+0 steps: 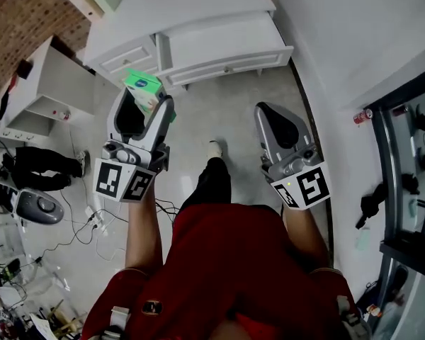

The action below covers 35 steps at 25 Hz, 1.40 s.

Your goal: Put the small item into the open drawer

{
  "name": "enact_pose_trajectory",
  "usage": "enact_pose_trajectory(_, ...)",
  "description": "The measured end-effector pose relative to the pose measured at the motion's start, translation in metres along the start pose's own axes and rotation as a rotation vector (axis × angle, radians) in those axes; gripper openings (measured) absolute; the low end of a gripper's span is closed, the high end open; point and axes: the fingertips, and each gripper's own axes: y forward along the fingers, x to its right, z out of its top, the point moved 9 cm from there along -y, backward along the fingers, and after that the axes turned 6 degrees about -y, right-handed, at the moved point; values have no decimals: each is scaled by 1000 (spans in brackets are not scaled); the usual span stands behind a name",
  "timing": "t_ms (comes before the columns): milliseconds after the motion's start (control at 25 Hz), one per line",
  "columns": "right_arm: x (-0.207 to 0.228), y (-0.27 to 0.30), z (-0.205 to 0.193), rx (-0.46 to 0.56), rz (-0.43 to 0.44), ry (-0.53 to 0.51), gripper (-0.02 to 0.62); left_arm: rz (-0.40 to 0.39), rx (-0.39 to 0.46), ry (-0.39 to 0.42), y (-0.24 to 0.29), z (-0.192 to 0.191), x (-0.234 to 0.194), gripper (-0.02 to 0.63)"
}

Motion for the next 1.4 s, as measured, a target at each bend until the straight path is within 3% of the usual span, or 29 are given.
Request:
enact_pose_trajectory(400,68,164,-49,-73,-8,-40,12,-33,-39,-52,113,-27,-144,348)
enact_pose_trajectory(680,108,254,-83,-115,-52,-44,12,-70,-134,-52,182,-52,-229,348)
enact_pose_trajectory(1000,137,303,-109,-193,-61,-88,12,-92,-206,-92,230,-84,-274,348)
enact_pose_trajectory(1400,174,336,-143,-250,-8,-97,12,-63,-377,-91,275,-137,-294,348)
